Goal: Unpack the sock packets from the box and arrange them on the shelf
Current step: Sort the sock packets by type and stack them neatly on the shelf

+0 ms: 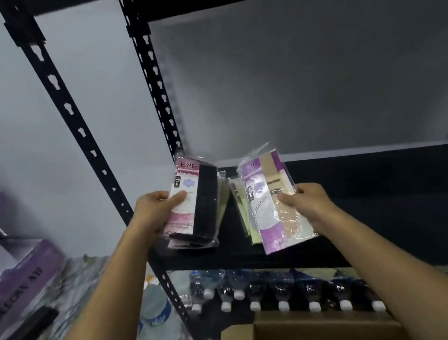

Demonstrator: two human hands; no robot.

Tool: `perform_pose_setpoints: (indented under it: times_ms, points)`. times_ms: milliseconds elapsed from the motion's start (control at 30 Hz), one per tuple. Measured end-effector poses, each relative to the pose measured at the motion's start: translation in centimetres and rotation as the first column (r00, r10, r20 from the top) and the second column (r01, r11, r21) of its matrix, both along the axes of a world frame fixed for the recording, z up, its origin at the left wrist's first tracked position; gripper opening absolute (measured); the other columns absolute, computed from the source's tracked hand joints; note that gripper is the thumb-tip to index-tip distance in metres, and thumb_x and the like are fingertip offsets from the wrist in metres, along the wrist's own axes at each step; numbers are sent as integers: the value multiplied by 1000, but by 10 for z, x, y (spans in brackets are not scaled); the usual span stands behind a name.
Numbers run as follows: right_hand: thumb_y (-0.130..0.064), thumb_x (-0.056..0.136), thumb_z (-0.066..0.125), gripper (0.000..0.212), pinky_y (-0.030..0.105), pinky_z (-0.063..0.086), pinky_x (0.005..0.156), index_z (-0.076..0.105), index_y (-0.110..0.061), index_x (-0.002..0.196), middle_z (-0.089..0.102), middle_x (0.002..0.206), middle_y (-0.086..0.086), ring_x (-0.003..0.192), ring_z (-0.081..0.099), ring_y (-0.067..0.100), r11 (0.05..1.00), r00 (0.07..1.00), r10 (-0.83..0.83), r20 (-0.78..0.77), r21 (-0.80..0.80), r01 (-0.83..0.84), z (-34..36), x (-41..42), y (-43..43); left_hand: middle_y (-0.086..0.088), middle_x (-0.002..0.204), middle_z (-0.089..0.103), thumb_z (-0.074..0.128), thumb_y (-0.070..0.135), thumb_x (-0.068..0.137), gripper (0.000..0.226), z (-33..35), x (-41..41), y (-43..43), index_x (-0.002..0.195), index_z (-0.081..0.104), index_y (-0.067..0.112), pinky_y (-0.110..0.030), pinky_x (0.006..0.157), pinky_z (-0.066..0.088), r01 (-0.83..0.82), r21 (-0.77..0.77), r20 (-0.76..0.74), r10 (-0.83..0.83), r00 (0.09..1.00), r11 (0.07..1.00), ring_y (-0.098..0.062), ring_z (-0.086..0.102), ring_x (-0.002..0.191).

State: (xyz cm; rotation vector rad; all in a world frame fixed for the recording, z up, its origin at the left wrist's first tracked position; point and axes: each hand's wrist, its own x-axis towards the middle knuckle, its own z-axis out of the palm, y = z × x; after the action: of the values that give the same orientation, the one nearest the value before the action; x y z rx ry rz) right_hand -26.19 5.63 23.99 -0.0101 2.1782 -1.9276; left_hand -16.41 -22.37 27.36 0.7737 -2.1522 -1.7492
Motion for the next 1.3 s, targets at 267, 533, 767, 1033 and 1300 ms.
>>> perform_pose_setpoints:
  times_ms: [267,533,767,1033,1300]
  points:
    - [-24,83,71,12,41,60,72,65,-14,79,71,84,3,77,70,22,968,994,-26,-102,247,51,-22,-27,-19,-4,62,64,73,34,85,31,-11,-34,-25,72,64,7,-25,55,41,83,-337,261,8,965,938,-17,55,53]
    - [-30,79,71,27,42,58,77,67,-10,96,70,96,5,90,66,24,917,977,-5,-213,388,89,-41,-28,-24,-5,80,69,68,35,87,24,-26,-38,-16,89,67,12,-28,62,45,56,-493,256,83,963,868,-20,63,71]
    - [-40,77,69,38,42,58,79,67,-12,102,60,113,11,92,64,25,902,977,7,-214,423,86,-46,-27,-21,-10,111,69,61,31,92,26,-22,-35,-7,109,69,14,-29,78,44,14,-562,201,120,972,827,-26,61,97]
    - [-36,86,64,52,39,47,97,52,-12,130,43,131,11,120,48,26,894,957,16,-289,433,115,-35,-1,5,-8,126,56,61,43,91,46,-12,-1,23,128,59,17,-47,98,46,-69,-682,-9,87,996,728,-27,54,118]
    - [-27,84,67,36,22,39,76,59,-12,116,52,114,8,92,53,14,916,955,-13,-297,379,131,-47,42,30,1,117,56,67,26,88,23,-39,63,89,111,64,26,-34,92,42,-349,-432,-365,193,911,832,-18,48,115]
